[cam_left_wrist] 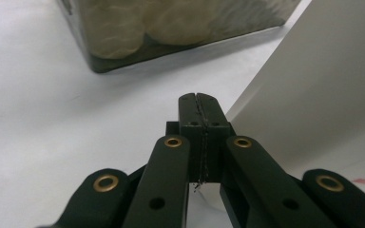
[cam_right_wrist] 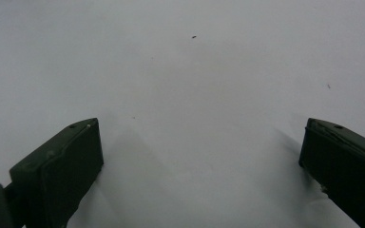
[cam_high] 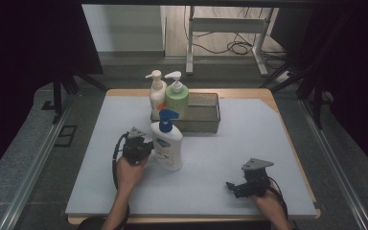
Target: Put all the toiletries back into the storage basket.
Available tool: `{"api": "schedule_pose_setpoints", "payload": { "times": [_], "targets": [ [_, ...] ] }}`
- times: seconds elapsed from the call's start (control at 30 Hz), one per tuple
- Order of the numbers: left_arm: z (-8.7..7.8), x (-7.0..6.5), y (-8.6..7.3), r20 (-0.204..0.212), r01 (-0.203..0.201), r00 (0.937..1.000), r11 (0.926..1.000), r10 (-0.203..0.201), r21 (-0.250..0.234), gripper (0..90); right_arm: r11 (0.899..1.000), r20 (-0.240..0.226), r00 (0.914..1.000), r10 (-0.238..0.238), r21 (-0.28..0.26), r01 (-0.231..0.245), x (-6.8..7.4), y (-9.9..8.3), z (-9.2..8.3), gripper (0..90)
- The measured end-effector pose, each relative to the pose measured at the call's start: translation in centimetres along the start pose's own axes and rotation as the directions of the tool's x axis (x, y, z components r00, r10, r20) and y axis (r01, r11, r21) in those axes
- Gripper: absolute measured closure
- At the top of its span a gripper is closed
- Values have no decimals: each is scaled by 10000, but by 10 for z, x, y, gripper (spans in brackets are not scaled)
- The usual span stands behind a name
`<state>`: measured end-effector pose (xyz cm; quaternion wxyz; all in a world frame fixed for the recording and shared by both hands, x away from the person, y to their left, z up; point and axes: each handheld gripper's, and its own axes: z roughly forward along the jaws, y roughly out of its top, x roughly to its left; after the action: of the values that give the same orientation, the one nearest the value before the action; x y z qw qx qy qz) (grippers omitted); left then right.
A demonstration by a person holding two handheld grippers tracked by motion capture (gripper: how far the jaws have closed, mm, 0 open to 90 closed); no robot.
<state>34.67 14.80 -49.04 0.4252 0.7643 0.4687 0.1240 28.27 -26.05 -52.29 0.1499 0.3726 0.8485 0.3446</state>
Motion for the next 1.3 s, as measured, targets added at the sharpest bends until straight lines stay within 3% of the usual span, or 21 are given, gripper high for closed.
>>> {"api": "schedule_pose_setpoints", "payload": {
  "times": [0.7,1.3],
  "targets": [
    [6,-32,5,623,-518,9968,9986,509,120,892,10000,-10,10000,5,1,-5,0,0,0,2],
    [16,-51,6,880,-898,9924,9952,863,375,892,10000,-10,10000,1,-1,-1,0,0,0,2]
  ]
}}
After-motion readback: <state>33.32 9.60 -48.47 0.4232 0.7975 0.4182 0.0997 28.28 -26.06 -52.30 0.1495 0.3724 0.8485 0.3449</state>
